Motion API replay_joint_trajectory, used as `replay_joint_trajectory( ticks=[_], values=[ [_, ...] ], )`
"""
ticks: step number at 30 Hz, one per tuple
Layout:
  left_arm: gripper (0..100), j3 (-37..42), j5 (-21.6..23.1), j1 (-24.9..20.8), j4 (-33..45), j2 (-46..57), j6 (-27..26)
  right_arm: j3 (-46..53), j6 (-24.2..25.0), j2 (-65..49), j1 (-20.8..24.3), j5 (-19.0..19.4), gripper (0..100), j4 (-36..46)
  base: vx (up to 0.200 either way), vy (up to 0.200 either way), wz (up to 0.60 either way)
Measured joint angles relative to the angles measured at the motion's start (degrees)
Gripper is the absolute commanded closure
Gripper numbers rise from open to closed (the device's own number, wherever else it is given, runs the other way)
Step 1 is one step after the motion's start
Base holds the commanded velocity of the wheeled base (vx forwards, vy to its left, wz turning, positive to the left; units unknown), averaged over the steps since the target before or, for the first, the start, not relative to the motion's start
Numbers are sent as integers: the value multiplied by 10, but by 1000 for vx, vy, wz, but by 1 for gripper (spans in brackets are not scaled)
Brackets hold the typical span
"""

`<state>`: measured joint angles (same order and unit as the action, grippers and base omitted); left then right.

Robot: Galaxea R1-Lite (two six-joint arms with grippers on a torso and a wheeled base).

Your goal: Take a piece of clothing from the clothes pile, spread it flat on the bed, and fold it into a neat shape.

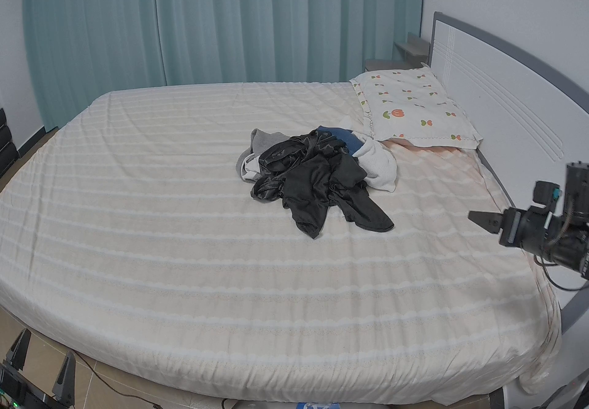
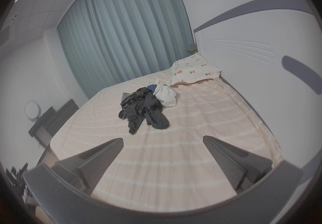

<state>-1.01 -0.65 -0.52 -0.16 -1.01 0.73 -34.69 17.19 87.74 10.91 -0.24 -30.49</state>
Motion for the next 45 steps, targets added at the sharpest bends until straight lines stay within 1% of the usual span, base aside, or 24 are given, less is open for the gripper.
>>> replay_joint_trajectory(
  ticks=[7,17,21,29,34,39,45],
  values=[
    [0,0,-2,0,0,0,8,-177,42,200,23,-42,0,-27,0,0,0],
    [0,0,-1,0,0,0,1,-450,103,466,50,-109,0,-27,0,0,0],
    [0,0,-1,0,0,0,0,-516,113,539,55,-123,0,-22,0,0,0],
    [0,0,-1,0,0,0,-1,-617,118,621,61,-132,0,21,0,0,0],
    [0,0,-1,0,0,0,-2,-687,119,660,52,-134,0,60,0,0,0],
    [0,0,0,0,0,0,-3,-720,119,692,46,-135,0,67,0,0,0],
    [0,0,0,1,0,0,-3,-739,119,720,55,-135,0,68,0,0,0]
  ],
)
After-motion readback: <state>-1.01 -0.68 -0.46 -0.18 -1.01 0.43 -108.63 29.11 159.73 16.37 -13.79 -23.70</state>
